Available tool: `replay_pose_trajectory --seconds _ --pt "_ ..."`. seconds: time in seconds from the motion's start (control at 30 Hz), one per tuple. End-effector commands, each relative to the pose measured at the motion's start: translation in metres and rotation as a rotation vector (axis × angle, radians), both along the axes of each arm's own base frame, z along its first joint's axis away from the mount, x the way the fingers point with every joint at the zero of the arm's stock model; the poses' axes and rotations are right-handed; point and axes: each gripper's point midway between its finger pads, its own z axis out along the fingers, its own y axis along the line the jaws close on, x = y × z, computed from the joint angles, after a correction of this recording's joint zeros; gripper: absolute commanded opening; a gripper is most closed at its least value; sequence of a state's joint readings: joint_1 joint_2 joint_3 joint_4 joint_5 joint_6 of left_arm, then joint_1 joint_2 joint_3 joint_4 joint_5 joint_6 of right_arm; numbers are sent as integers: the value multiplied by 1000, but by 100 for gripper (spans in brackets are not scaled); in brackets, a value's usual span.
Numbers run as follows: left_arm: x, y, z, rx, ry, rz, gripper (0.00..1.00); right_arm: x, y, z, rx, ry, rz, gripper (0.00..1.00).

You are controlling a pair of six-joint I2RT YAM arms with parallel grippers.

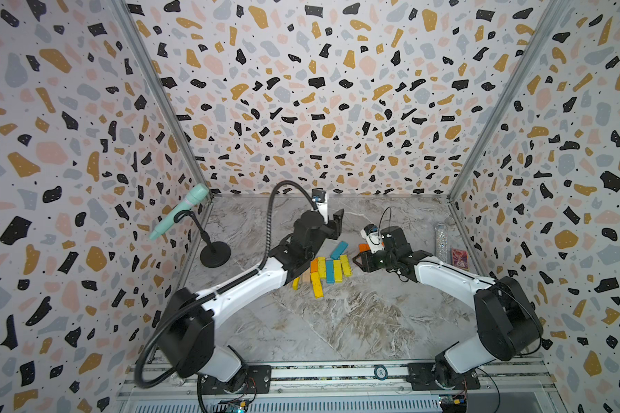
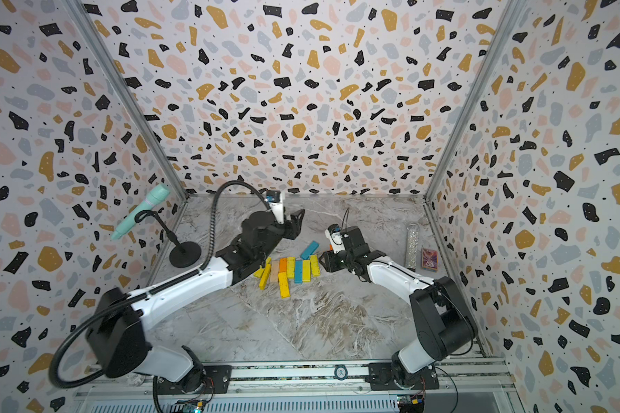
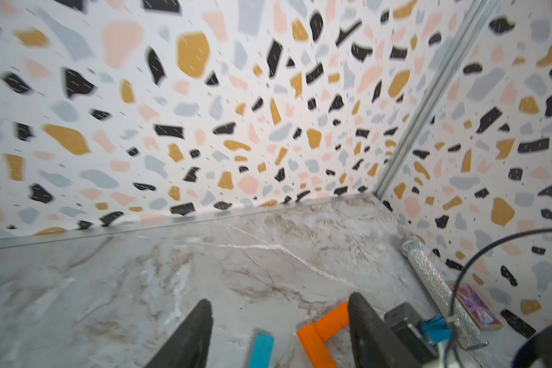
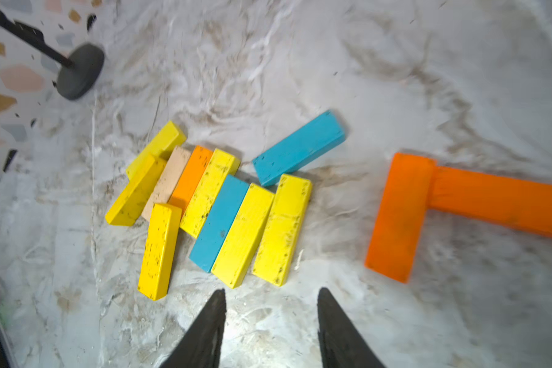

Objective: Assemble the number 6 with building blocks
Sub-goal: Pick up the building block from the center of the board.

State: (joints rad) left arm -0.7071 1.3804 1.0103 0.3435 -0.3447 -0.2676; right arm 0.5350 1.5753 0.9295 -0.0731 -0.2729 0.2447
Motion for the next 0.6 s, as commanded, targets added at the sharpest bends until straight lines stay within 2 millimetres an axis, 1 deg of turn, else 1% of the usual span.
replay_pose_trajectory --seconds 0.0,0.07,0.13,0.2,0.33,0.57 --pt "-6 47 -48 48 18 136 77 3 3 -14 -134 10 -20 50" --pt "-15 75 -60 46 4 190 81 1 9 -26 -170 31 -24 50" --pt "-21 94 -68 36 -3 218 86 1 10 -33 -189 47 -33 50" --pt "-26 108 -73 43 -2 247 90 1 10 -41 -218 59 -44 50" --pt "-34 120 -77 50 -5 269 94 2 12 -50 -240 79 -59 50" --pt "-40 127 -76 30 -10 281 98 9 21 -62 -248 103 -63 50"
